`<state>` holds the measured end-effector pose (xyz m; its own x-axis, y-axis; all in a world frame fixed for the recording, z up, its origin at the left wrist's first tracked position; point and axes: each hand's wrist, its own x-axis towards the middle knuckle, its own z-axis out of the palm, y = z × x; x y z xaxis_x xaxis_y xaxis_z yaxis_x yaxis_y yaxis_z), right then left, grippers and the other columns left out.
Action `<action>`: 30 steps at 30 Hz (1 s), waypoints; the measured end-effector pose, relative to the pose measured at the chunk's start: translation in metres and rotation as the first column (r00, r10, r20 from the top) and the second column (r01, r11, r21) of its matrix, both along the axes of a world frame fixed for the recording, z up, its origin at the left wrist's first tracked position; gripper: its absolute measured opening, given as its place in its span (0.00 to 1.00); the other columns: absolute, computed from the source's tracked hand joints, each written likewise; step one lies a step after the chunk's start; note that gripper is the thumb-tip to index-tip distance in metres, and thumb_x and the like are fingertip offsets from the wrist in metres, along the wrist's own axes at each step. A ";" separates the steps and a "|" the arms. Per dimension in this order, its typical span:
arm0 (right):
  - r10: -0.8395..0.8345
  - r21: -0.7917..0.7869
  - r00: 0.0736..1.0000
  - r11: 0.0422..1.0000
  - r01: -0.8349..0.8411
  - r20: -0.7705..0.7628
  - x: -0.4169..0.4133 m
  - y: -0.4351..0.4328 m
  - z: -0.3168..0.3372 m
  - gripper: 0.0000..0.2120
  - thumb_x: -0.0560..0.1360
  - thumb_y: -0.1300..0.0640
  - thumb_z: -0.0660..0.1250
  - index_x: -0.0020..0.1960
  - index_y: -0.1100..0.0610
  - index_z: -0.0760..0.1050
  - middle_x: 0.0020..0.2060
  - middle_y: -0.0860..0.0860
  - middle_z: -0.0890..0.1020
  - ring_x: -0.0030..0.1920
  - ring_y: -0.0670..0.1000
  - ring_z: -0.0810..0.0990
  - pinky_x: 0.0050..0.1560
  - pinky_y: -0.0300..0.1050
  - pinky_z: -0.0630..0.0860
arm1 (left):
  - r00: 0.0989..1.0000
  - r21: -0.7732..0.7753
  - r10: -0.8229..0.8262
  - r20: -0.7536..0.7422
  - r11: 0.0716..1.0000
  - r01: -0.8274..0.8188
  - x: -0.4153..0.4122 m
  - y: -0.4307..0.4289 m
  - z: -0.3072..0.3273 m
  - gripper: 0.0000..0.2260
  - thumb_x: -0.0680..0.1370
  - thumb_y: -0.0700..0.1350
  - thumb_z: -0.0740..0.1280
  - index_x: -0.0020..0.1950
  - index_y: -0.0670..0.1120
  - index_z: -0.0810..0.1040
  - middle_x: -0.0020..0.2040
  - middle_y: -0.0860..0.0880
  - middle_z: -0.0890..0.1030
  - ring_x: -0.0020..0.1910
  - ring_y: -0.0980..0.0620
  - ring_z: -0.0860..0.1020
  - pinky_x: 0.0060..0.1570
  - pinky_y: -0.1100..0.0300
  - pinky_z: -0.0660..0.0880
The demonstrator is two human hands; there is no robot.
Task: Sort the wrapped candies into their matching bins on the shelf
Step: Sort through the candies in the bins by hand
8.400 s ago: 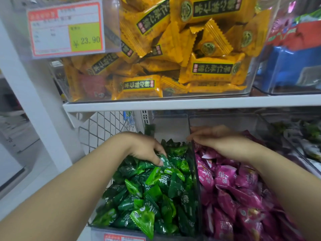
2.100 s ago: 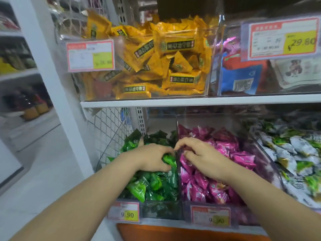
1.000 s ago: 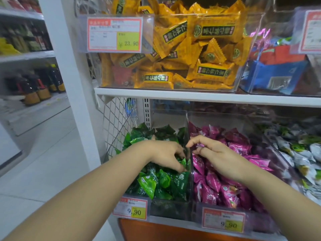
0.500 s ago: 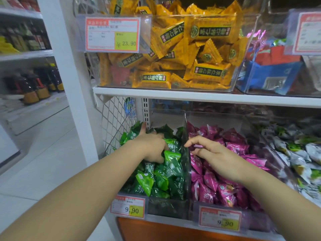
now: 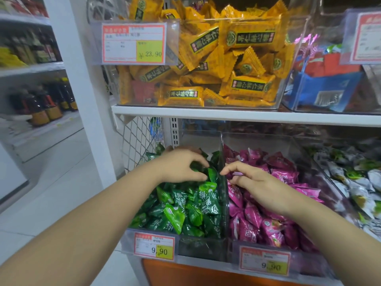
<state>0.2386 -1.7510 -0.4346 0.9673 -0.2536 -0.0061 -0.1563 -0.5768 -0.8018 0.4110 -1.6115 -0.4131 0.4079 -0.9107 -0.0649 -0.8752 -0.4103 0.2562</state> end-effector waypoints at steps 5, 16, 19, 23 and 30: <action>0.001 -0.024 1.000 1.000 -0.001 0.003 0.001 0.002 0.000 0.14 0.80 0.52 0.55 0.51 0.33 0.72 0.60 0.68 0.73 0.59 0.71 0.72 0.57 0.70 0.68 | 0.994 0.307 -0.107 -0.001 0.946 0.102 -0.037 -0.010 -0.020 0.24 0.72 0.64 0.67 0.66 0.58 0.73 0.74 0.53 0.64 0.74 0.49 0.57 0.69 0.33 0.37; 0.005 -0.036 1.000 0.999 -0.005 0.006 -0.003 0.003 0.000 0.13 0.80 0.52 0.56 0.51 0.33 0.71 0.63 0.68 0.70 0.62 0.72 0.68 0.60 0.71 0.66 | 0.985 0.209 -0.010 0.170 0.978 -0.026 -0.013 -0.021 -0.025 0.08 0.76 0.52 0.67 0.54 0.54 0.80 0.58 0.52 0.74 0.68 0.47 0.62 0.67 0.33 0.34; 0.009 -0.033 1.000 0.999 -0.009 0.006 -0.003 0.002 0.000 0.13 0.80 0.52 0.56 0.52 0.33 0.71 0.63 0.68 0.69 0.62 0.72 0.67 0.60 0.71 0.66 | 0.984 0.127 0.025 0.174 0.991 -0.048 -0.005 -0.019 -0.026 0.08 0.76 0.52 0.67 0.54 0.55 0.79 0.59 0.51 0.74 0.68 0.47 0.64 0.68 0.35 0.36; 0.014 -0.042 1.000 0.999 -0.014 0.013 -0.002 0.002 0.001 0.12 0.80 0.51 0.56 0.52 0.33 0.71 0.63 0.68 0.70 0.62 0.71 0.69 0.60 0.70 0.67 | 0.973 0.085 0.041 0.228 0.994 -0.062 -0.001 -0.019 -0.027 0.09 0.77 0.53 0.66 0.56 0.55 0.78 0.59 0.51 0.72 0.67 0.47 0.66 0.70 0.37 0.40; 0.007 -0.060 1.000 0.998 -0.006 0.005 -0.004 0.005 0.006 0.12 0.81 0.51 0.56 0.51 0.33 0.71 0.64 0.68 0.69 0.58 0.71 0.72 0.58 0.69 0.69 | 0.992 -0.170 0.074 0.100 0.984 -0.056 -0.001 -0.017 -0.021 0.08 0.78 0.48 0.65 0.57 0.55 0.79 0.57 0.57 0.76 0.62 0.52 0.72 0.71 0.45 0.56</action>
<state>0.2346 -1.7455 -0.4288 0.9689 -0.2471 0.0140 -0.1483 -0.6252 -0.7662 0.4096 -1.6281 -0.4337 0.4630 -0.8764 0.1322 -0.8738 -0.4263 0.2339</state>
